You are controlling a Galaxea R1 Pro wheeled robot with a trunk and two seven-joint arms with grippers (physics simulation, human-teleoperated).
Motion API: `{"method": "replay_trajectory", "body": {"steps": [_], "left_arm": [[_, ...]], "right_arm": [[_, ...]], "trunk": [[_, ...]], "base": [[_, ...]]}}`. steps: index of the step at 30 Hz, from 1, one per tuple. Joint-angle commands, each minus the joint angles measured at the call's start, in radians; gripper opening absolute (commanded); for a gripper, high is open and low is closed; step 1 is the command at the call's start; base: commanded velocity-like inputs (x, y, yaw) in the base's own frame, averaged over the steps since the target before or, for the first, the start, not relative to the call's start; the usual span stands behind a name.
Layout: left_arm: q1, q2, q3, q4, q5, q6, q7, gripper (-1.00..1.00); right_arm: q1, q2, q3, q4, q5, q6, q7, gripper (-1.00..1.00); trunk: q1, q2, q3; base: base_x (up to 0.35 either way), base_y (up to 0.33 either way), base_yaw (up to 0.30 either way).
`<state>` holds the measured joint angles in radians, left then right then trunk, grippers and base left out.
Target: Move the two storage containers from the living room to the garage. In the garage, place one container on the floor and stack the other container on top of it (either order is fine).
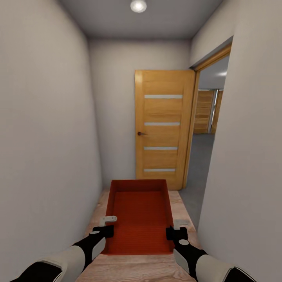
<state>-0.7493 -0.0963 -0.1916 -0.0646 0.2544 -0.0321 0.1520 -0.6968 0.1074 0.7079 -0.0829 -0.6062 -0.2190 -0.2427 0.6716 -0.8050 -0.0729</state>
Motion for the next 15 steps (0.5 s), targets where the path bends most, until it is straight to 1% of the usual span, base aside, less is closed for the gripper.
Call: {"method": "replay_trajectory", "body": {"steps": [1,15], "left_arm": [[-0.002,0.012,0.067,-0.003,-0.003,-0.009,0.081,-1.00],[-0.002,0.013,0.067,-0.003,-0.003,-0.009,0.081,-1.00]], "right_arm": [[0.000,0.000,0.015,0.000,-0.012,0.003,0.014,-1.00],[0.000,0.000,0.015,0.000,-0.012,0.004,0.014,-1.00]], "trunk": [[0.001,-0.001,-0.002],[0.001,-0.001,-0.002]], "base": [[0.325,0.000,0.000],[0.325,0.000,0.000]]}}
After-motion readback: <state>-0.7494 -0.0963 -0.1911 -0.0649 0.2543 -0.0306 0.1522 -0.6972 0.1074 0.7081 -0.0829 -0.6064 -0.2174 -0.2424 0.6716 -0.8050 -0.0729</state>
